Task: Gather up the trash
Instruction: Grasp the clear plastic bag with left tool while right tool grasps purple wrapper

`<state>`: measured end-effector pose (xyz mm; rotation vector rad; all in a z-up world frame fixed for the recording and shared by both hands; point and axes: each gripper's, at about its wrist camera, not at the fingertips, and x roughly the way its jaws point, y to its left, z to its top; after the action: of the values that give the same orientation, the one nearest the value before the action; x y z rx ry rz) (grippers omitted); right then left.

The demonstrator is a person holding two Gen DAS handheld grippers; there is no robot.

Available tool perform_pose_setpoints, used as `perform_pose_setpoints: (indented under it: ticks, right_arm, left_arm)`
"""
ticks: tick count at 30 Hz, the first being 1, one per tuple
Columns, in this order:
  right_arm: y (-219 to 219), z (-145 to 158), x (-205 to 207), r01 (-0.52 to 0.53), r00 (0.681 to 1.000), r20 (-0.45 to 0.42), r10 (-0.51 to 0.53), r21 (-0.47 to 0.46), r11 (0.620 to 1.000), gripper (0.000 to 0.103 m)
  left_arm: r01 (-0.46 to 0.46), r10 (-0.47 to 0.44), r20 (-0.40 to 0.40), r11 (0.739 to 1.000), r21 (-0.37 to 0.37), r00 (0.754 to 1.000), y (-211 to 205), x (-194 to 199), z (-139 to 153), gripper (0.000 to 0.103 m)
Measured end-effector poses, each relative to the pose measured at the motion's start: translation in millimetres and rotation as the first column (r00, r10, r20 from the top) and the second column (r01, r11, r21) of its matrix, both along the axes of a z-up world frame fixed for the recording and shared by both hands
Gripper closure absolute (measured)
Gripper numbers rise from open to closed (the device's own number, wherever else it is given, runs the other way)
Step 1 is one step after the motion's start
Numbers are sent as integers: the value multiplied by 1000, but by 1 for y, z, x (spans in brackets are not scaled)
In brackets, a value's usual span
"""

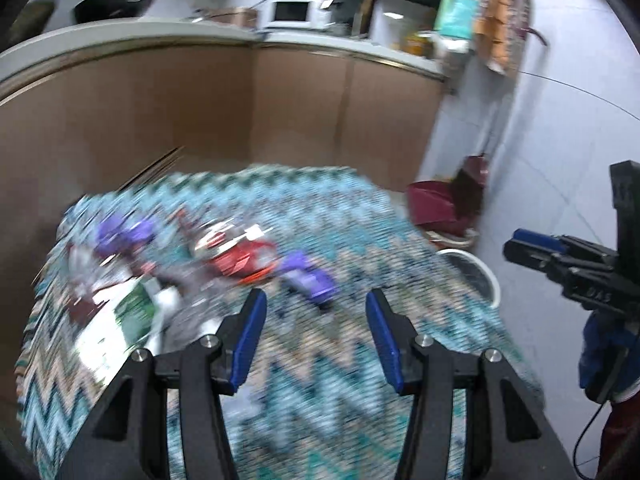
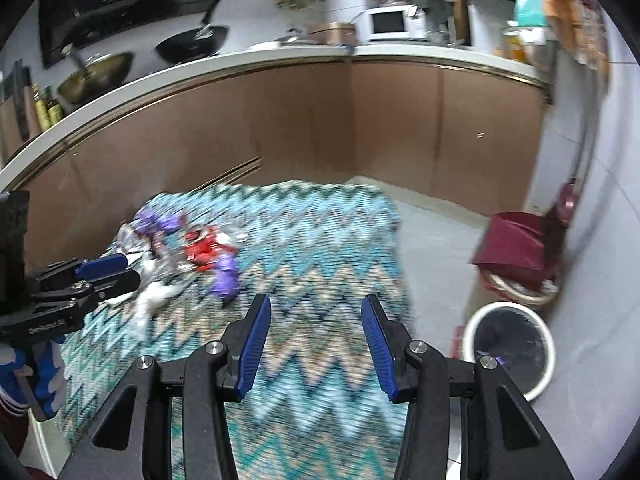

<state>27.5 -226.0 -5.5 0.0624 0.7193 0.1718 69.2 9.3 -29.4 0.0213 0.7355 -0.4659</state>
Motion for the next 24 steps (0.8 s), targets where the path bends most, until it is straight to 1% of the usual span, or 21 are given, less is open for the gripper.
perform_pose_setpoints:
  ticks: [4, 7, 10, 13, 17, 19, 20, 21, 22, 24]
  right_arm:
    - [34, -16, 29, -87, 995, -57, 87, 10, 996, 59]
    - [56, -32, 53, -133, 986, -99, 135, 24, 991, 59]
    - [75, -49, 80, -172, 975, -139, 174, 25, 985, 59]
    - [91, -64, 103, -198, 965, -171, 200, 29, 980, 59]
    - [101, -83, 128, -210, 956, -203, 214, 38, 977, 59]
    - [106, -90, 138, -212, 952, -216, 215, 36, 977, 59]
    - [108, -95, 143, -216, 950, -224, 218, 36, 976, 59]
    - [109, -98, 146, -217, 949, -228, 220, 36, 975, 60]
    - [110, -101, 150, -219, 946, -235, 221, 35, 975, 61]
    - [110, -106, 153, -221, 943, -247, 224, 38, 974, 70]
  left_arm:
    - [-55, 55, -86, 998, -7, 995, 31, 8, -30, 53]
    - [-75, 73, -135, 997, -10, 988, 38, 13, -50, 53]
    - [-85, 82, -166, 996, -14, 983, 36, 23, -62, 53]
    - [-116, 110, -189, 993, -20, 976, 38, 33, -72, 54]
    - [-127, 120, -212, 992, -22, 970, 39, 48, -82, 55]
    - [-132, 124, -222, 991, -17, 967, 38, 52, -86, 57]
    - [-133, 126, -226, 991, -16, 966, 37, 53, -89, 61]
    - [-132, 125, -228, 991, -14, 966, 37, 54, -90, 68]
    - [-130, 124, -231, 992, -9, 965, 35, 55, -93, 71]
    - [-131, 127, -238, 991, -1, 963, 33, 58, -96, 82]
